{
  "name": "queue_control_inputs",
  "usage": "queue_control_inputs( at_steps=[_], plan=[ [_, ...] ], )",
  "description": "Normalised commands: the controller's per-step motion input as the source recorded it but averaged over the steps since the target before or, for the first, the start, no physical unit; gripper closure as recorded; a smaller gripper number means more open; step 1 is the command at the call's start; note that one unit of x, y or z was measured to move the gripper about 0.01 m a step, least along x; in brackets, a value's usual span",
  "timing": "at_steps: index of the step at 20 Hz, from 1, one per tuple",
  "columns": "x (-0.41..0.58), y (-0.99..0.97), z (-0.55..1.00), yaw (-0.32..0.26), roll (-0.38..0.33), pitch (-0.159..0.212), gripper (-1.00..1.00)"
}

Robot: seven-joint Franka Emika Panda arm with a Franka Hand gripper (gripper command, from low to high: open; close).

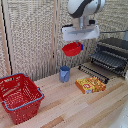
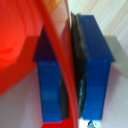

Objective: Extend the gripper towards the oven tray handle. Grasp the handle and carefully pull the tray out of the oven. Move the gripper above the red bowl. Grab the red bowl gently. Lift the bowl and place it onto the oven tray.

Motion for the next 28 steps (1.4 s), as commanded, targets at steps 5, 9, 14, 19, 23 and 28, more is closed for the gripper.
queue_control_inputs(
  at_steps=[5,9,14,19,23,28],
  plan=[
    [0.115,-0.94,0.09,-0.048,0.063,-0.06,1.0],
    [0.133,-0.88,0.02,-0.083,0.038,-0.079,1.0],
    [0.156,-0.87,0.0,-0.101,0.016,-0.09,1.0],
    [0.155,-0.91,0.0,-0.086,0.015,-0.079,1.0],
    [0.056,-0.84,0.05,-0.121,0.009,-0.012,1.0],
    [0.06,-0.49,-0.05,-0.26,0.001,-0.015,1.0]
  ],
)
